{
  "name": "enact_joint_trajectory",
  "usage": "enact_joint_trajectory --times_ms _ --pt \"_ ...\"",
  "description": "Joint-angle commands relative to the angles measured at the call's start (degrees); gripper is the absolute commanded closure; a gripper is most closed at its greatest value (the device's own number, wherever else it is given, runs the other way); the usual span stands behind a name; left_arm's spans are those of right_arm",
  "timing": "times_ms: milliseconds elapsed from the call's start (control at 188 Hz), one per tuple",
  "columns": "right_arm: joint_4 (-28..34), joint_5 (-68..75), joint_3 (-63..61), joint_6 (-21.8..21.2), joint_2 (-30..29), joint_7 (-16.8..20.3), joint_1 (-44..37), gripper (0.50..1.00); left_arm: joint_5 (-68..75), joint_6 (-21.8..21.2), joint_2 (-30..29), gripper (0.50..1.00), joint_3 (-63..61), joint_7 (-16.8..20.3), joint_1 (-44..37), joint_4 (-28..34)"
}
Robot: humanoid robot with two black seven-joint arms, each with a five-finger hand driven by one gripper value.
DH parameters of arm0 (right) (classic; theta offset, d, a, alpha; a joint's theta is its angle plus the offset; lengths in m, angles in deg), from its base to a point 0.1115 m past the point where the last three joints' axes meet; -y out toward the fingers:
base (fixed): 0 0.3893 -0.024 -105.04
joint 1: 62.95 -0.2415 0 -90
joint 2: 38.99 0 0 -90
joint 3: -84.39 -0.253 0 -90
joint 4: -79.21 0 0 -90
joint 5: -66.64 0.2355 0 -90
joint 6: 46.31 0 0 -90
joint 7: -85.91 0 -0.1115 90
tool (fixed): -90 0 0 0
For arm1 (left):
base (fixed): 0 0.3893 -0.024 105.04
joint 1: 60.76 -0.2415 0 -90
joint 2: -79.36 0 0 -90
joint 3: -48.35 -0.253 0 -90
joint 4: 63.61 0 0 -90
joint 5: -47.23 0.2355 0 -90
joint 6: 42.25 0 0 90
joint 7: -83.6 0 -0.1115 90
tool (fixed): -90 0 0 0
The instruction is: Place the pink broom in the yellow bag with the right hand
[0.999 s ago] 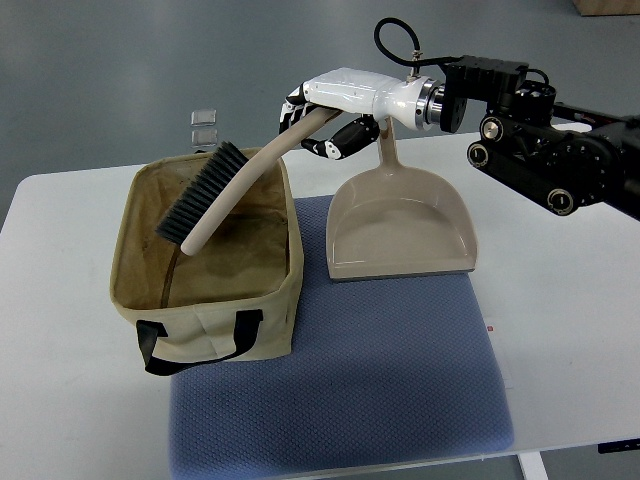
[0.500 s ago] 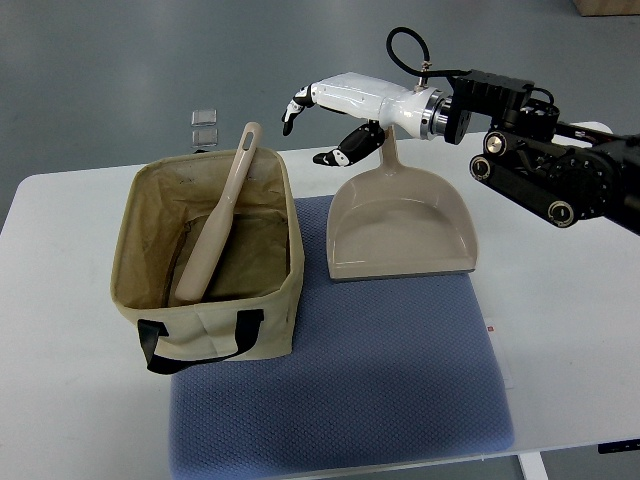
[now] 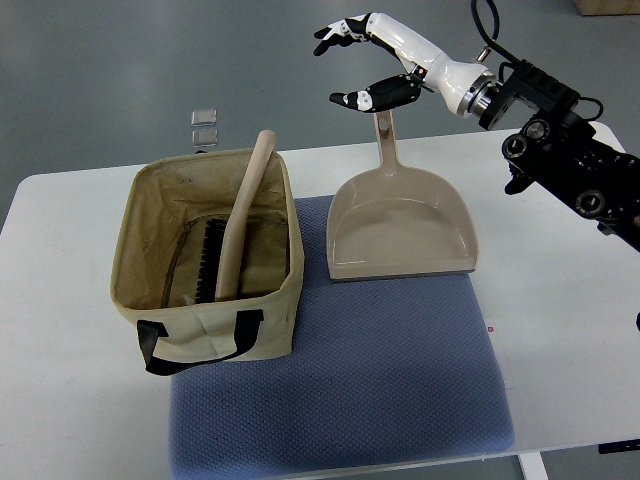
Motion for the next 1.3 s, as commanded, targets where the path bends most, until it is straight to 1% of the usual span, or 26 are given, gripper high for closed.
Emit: enact_joint_trajectory --times_ms 0,21,37,69,197,367,548,813,941,1175,1212,1297 --pt "-0.21 7.81 -3.94 1.40 -0.06 -0.03 3.20 0.636 0.00 0.00 0.00 0.500 0.00 0.03 0.01 0.00" --pt "-0.30 9.48 -4.65 1.67 -0.06 -0.03 3.55 0.628 0.00 0.00 0.00 0.500 0.00 -0.05 0.01 0.00" --pt "-0.39 11.14 -5.35 2.02 -0.06 -0.03 3.90 0.603 0.00 0.00 0.00 0.500 0.00 -0.05 0.01 0.00" --pt "-0.48 14.04 -6.14 2.46 -0.06 -0.03 4.61 0.585 0.00 0.00 0.00 0.500 0.00 -0.05 0.01 0.00" --pt "-0.83 24.15 -7.37 2.98 0.03 -0.03 8.12 0.576 0.00 0.00 0.00 0.500 0.00 -0.05 0.01 0.00" --pt "-3.73 34.61 -7.63 7.11 -0.06 -0.38 9.35 0.576 0.00 0.00 0.00 0.500 0.00 -0.05 0.01 0.00" --pt "-4.61 45.24 -10.71 7.64 0.03 -0.38 11.73 0.572 0.00 0.00 0.00 0.500 0.00 -0.05 0.01 0.00" --pt "-5.31 46.13 -12.47 7.64 -0.06 -0.38 14.54 0.572 0.00 0.00 0.00 0.500 0.00 -0.05 0.01 0.00" --pt "-7.24 46.04 -12.47 7.64 -0.32 -0.47 16.03 0.570 0.00 0.00 0.00 0.500 0.00 -0.05 0.01 0.00" --pt "-7.33 46.13 -12.47 7.56 -0.41 -0.56 17.70 0.570 0.00 0.00 0.00 0.500 0.00 0.03 0.01 0.00" --pt "-7.33 46.04 -12.47 7.56 -0.50 -1.00 17.79 0.572 0.00 0.00 0.00 0.500 0.00 0.03 0.01 0.00" --pt "-7.33 46.04 -12.56 7.64 -0.67 -3.28 18.06 0.570 0.00 0.00 0.00 0.500 0.00 -0.05 0.01 0.00"
